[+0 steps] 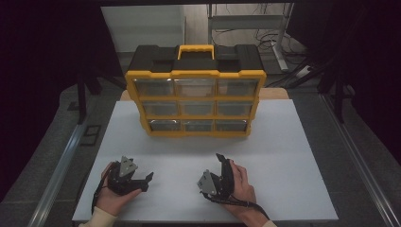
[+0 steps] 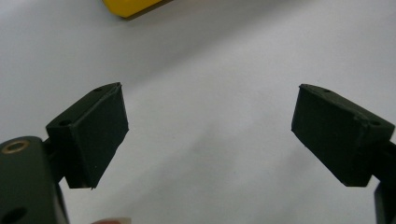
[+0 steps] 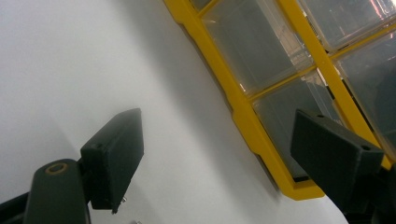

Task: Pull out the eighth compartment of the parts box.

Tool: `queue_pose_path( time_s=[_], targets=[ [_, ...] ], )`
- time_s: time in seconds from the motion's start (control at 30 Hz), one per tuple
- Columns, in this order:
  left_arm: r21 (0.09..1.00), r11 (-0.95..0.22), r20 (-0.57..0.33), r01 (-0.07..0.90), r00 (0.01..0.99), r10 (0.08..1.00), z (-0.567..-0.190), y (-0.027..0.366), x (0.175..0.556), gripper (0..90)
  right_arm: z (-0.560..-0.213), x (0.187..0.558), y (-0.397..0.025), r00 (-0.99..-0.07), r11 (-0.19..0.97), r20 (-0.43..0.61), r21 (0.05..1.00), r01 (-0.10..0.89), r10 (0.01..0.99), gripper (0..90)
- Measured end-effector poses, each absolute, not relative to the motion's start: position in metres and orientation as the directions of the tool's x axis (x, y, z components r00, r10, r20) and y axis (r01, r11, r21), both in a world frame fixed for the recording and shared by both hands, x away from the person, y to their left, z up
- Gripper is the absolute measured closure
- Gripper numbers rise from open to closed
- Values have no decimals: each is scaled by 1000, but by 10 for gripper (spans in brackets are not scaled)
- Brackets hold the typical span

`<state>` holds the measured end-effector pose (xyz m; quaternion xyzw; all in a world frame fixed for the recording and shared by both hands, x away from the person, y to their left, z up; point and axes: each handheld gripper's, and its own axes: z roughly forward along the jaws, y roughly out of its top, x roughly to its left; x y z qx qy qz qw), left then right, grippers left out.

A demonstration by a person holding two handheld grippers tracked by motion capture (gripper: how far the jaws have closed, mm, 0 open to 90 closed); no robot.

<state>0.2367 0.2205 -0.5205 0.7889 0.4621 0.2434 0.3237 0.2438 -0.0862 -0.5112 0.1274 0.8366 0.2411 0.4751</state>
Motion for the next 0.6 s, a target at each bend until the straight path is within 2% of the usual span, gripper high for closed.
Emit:
queue_pose_path(
  time_s=[0.6],
  targets=[
    [732, -370, 90, 572, 458, 885, -521, 221, 236, 113, -512, 244, -85, -505, 864, -754, 503, -32, 420, 179]
  ],
)
